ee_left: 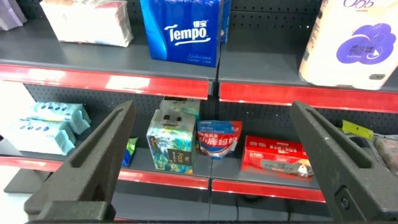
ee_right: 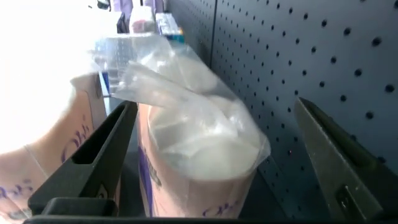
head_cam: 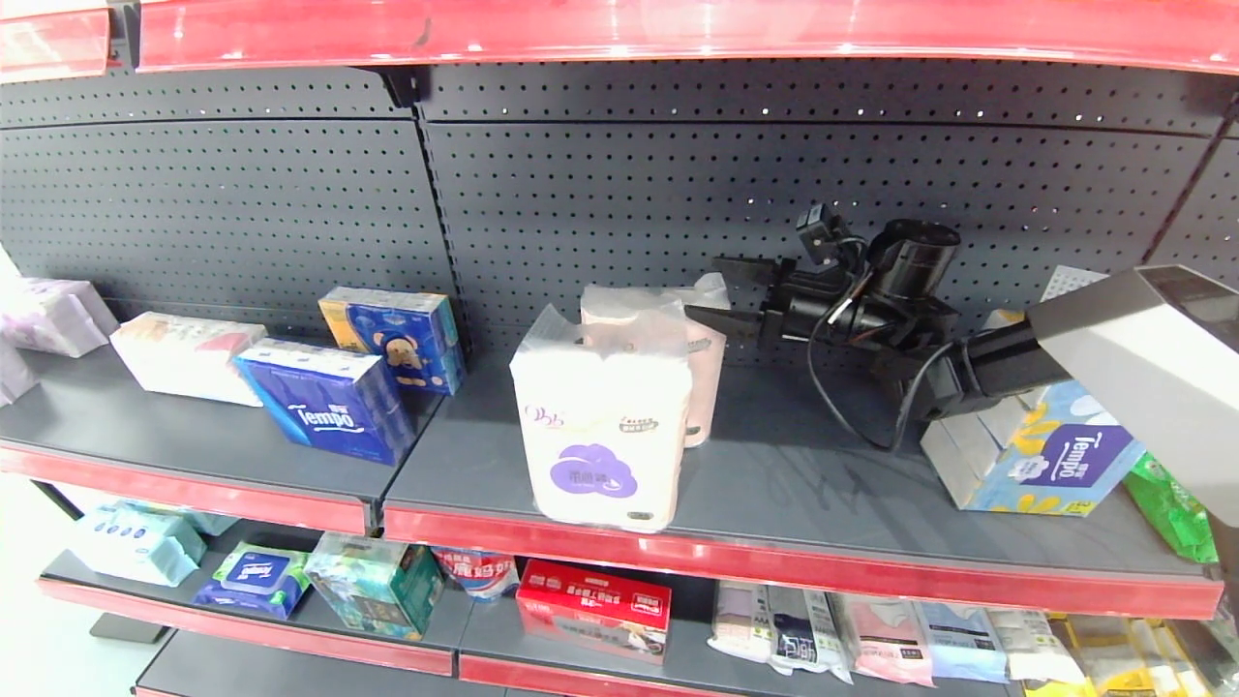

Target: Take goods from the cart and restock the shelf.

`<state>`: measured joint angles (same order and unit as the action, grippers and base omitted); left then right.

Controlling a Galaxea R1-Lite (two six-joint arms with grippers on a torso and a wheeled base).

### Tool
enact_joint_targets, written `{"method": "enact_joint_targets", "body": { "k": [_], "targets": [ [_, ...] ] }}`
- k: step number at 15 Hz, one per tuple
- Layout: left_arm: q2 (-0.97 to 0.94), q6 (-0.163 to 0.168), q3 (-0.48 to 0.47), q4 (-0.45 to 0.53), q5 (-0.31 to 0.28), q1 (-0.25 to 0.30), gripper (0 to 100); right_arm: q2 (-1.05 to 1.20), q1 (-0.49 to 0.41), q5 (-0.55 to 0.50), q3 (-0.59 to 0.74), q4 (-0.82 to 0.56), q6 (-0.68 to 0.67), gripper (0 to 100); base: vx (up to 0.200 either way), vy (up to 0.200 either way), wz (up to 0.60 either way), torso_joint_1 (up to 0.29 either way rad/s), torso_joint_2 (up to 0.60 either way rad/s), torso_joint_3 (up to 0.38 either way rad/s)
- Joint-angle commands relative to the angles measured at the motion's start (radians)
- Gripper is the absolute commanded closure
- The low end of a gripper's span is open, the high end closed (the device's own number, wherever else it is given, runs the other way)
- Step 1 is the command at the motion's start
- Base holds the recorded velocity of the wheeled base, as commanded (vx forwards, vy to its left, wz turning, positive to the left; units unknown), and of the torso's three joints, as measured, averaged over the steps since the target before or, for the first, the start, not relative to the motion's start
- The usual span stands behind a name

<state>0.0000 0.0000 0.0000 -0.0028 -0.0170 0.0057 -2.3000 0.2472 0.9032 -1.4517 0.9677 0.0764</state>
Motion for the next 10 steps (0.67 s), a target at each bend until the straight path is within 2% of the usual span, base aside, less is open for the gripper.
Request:
{"method": "enact_joint_targets", "body": {
  "k": [1,10],
  "targets": [
    [0.0,0.0,0.0,0.0,0.0,0.0,0,0.027,0.001,0.0,0.014,0.0,0.0,0,0.0,0.0,0.0,0.0,0.0,0.0],
    [0.0,0.0,0.0,0.0,0.0,0.0,0,0.117,0.001,-0.079,0.08,0.0,-0.013,0,0.0,0.0,0.0,0.0,0.0,0.0]
  ]
}}
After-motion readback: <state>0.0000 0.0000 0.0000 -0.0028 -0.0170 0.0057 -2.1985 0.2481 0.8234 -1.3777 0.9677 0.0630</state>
